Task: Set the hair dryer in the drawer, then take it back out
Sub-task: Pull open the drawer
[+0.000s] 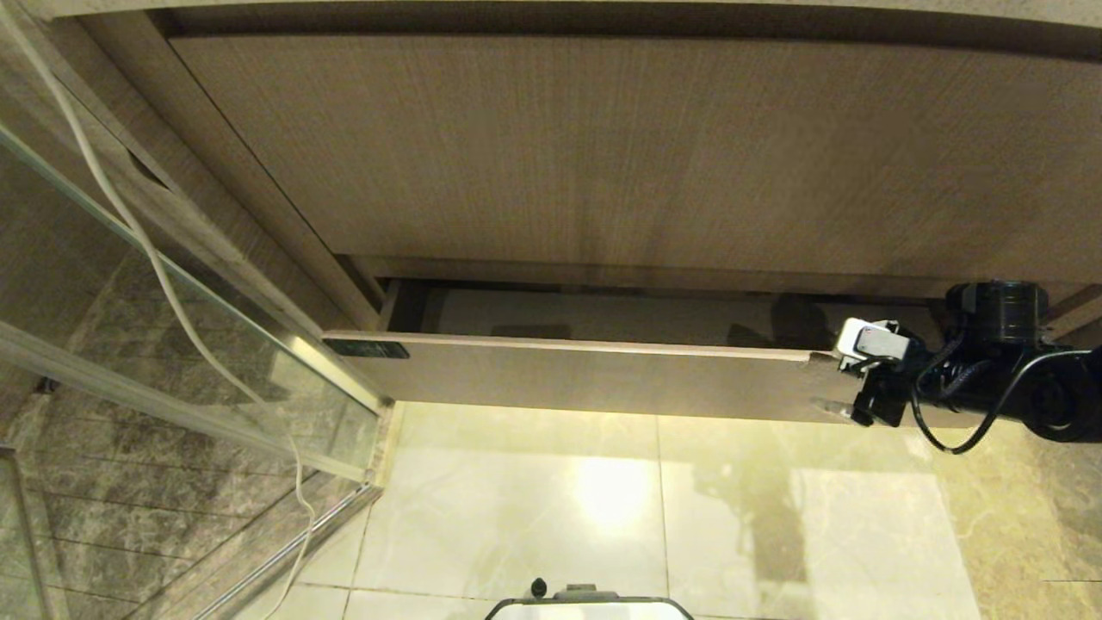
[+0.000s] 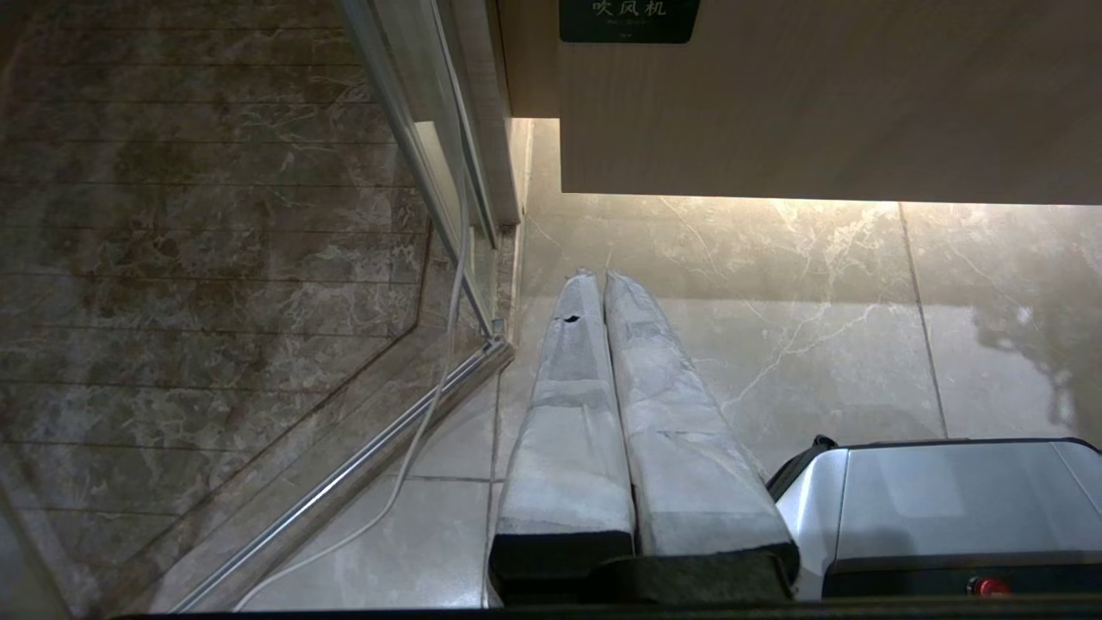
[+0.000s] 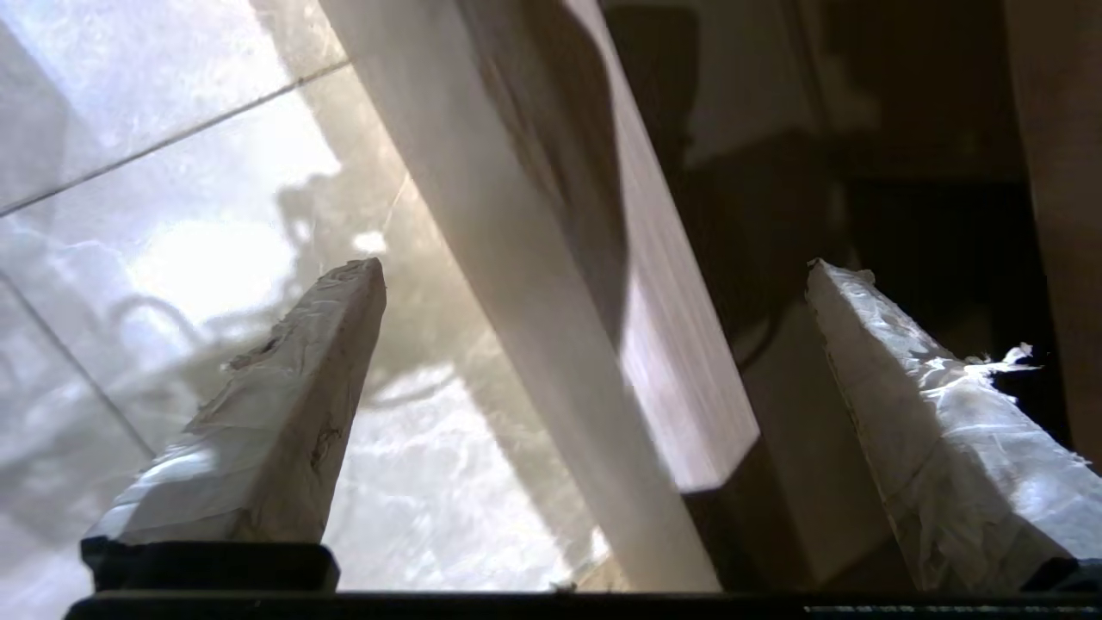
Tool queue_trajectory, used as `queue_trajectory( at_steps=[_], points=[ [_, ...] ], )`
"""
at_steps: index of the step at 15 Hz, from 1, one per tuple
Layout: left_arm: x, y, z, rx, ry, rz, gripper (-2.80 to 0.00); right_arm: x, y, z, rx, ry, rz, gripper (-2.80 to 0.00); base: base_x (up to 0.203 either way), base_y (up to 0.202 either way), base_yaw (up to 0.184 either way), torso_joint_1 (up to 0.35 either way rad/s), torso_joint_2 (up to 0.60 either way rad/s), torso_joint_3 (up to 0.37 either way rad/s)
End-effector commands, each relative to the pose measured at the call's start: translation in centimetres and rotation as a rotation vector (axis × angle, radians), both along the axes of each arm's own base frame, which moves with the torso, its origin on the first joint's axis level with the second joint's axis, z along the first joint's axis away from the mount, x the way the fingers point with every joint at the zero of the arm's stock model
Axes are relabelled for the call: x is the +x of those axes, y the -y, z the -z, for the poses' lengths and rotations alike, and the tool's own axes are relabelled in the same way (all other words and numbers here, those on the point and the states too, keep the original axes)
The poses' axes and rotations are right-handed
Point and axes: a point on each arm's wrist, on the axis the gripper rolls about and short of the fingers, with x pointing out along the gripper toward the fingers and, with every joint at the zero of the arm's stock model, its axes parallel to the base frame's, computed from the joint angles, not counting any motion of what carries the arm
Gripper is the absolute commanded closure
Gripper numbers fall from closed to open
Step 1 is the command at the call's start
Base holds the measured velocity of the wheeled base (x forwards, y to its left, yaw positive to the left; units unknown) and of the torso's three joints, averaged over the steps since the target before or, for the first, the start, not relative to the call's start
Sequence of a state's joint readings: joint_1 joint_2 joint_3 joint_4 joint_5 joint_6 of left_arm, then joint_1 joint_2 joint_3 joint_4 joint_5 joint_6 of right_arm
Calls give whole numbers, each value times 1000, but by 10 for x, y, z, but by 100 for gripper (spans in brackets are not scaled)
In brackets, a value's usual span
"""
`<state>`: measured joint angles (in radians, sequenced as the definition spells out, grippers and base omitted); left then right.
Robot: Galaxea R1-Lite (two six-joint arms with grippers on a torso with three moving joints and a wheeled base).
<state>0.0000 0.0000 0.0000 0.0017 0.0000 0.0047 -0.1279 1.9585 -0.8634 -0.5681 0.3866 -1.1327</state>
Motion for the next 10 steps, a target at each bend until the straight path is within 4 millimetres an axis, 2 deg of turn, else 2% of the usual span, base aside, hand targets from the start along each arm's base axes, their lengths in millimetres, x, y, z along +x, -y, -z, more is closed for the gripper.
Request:
queue_trajectory(
  at_steps=[1, 2, 4, 6, 9, 10],
  points=[
    [0, 0, 0, 0, -1, 0, 0, -16, -2, -30, 11, 51, 6, -280, 0, 0, 0, 0, 0, 0],
    [0, 0, 0, 0, -1, 0, 0, -27, -3, -37, 19, 48, 11, -280, 0, 0, 0, 0, 0, 0],
    [0, 0, 0, 0, -1, 0, 0, -43, 1, -39, 33, 30, 22, -280, 0, 0, 0, 0, 0, 0],
    [0, 0, 0, 0, -1, 0, 0, -46, 3, -38, 45, 24, 13, -280, 0, 0, 0, 0, 0, 0],
    [0, 0, 0, 0, -1, 0, 0, -53, 1, -49, 75, 35, 26, -280, 0, 0, 0, 0, 0, 0],
    [0, 0, 0, 0, -1, 0, 0, -61, 0, -55, 119, 18, 49, -280, 0, 0, 0, 0, 0, 0]
  ],
)
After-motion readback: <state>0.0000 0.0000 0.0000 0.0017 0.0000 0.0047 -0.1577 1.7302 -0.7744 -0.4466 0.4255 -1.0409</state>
